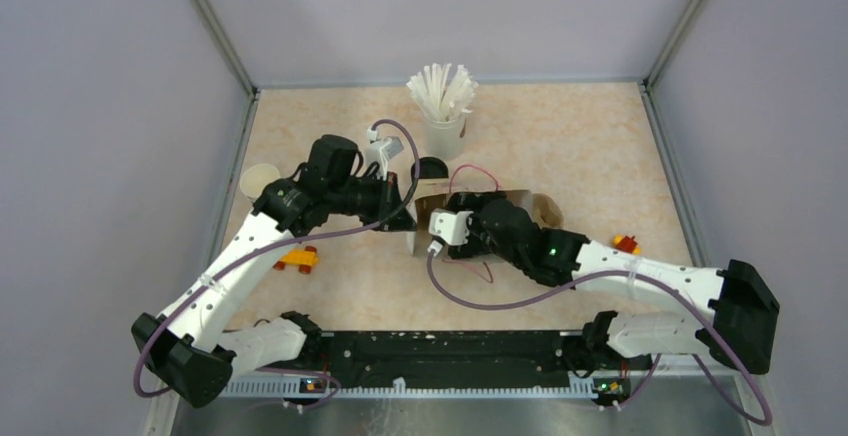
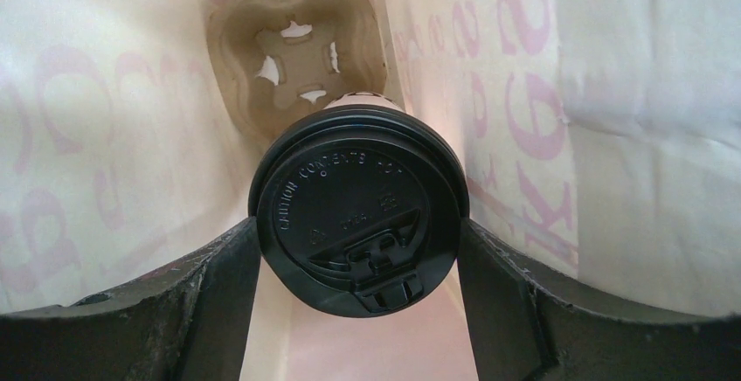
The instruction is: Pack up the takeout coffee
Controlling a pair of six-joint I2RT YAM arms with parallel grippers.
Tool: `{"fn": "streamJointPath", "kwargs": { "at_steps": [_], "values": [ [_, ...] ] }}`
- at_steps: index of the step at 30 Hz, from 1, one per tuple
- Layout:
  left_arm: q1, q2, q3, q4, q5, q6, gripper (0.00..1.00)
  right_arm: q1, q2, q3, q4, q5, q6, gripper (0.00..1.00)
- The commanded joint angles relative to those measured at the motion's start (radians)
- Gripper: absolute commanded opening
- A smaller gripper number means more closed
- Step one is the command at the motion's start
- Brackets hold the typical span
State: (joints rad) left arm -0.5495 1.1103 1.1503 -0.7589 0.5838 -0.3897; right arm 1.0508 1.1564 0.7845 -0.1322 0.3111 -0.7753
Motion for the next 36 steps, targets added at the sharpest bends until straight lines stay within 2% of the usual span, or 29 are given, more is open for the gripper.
{"fn": "streamJointPath", "kwargs": {
  "at_steps": [1,8,13,15,18,22,31,36],
  "values": [
    [0.000,-0.020,0.009,0.033,0.024,0.011,0.02,-0.007,0.018,-0.011,0.054,0.012,0.014,0.67],
    [-0.001,-0.021,0.006,0.038,0.019,0.015,0.03,-0.008,-0.002,0.019,-0.002,-0.045,0.030,0.67],
    [-0.001,-0.016,0.003,0.022,-0.004,0.036,0.07,-0.010,0.006,0.149,-0.154,-0.241,0.071,0.68],
    [-0.001,-0.010,0.006,0.013,-0.019,0.040,0.11,-0.009,0.031,0.174,-0.181,-0.271,0.091,0.67],
    [-0.001,-0.007,0.014,-0.010,-0.053,0.040,0.26,-0.008,0.037,0.168,-0.144,-0.251,0.125,0.66],
    [-0.001,-0.028,-0.006,-0.056,-0.126,0.026,0.33,-0.002,0.056,0.171,-0.119,-0.241,0.160,0.66],
    [0.002,-0.063,0.009,-0.073,-0.160,-0.056,0.47,0.048,0.065,0.113,-0.046,-0.164,0.181,0.66],
    [0.002,-0.101,-0.008,-0.053,-0.175,-0.093,0.61,0.094,0.060,0.082,-0.023,-0.094,0.225,0.66]
  ]
}}
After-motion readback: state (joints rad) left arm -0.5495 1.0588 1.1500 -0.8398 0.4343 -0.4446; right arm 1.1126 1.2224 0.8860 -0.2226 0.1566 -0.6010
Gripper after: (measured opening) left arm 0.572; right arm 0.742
